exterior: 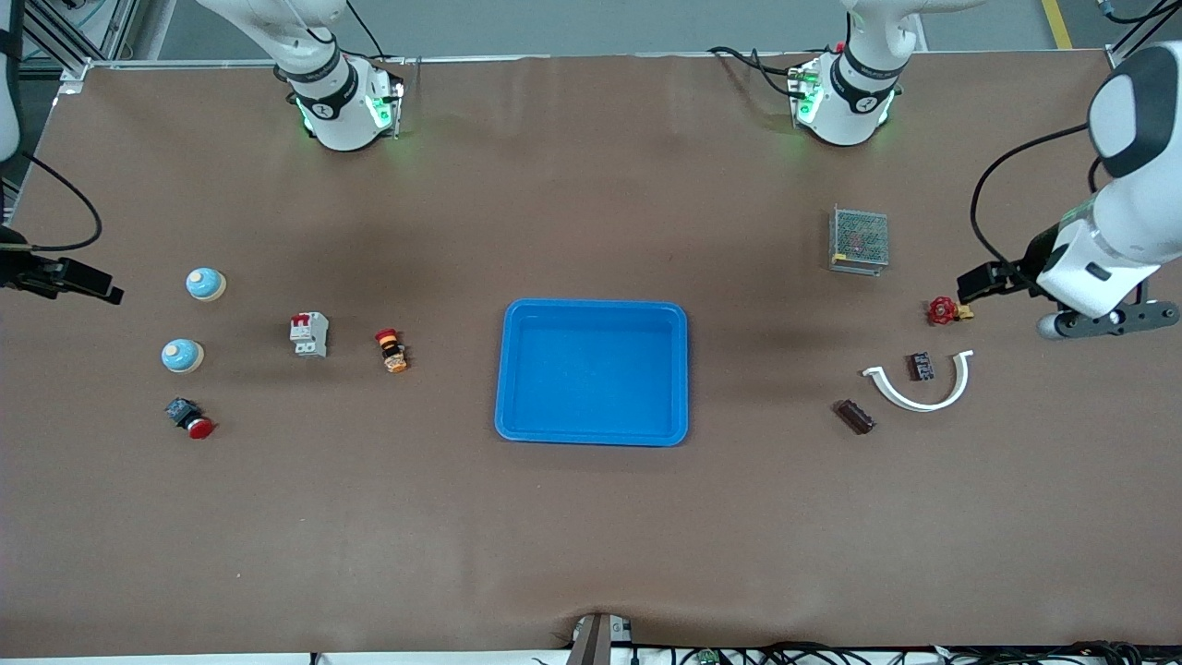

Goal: Place electrolytic capacitor and blue bell in tray
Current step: 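Reach the left gripper to a capacitor while the right gripper reaches a bell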

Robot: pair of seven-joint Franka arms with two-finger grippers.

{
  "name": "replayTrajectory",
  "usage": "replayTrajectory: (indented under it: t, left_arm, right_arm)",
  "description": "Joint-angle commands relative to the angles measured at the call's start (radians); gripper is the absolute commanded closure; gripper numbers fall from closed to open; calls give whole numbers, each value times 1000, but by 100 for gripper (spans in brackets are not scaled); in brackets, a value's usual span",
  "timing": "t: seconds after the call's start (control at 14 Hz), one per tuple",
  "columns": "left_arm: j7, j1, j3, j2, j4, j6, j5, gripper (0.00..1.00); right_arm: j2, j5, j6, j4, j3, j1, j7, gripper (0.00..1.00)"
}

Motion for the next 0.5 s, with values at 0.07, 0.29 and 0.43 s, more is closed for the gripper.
replayTrajectory:
  t: [0.07, 0.29, 0.43]
  left_arm:
    - [-9, 22, -5, 4, -183, 239, 1, 12]
    - [-10, 36, -5, 69, -189, 281, 1, 30]
    - [-10, 46, -5, 97, -189, 295, 1, 34]
  right_arm:
    - [-53, 16, 178, -216, 11, -36, -17, 0]
    - [-55, 9, 265, -301, 11, -55, -86, 0]
    - [-56, 1, 327, -351, 9, -72, -132, 0]
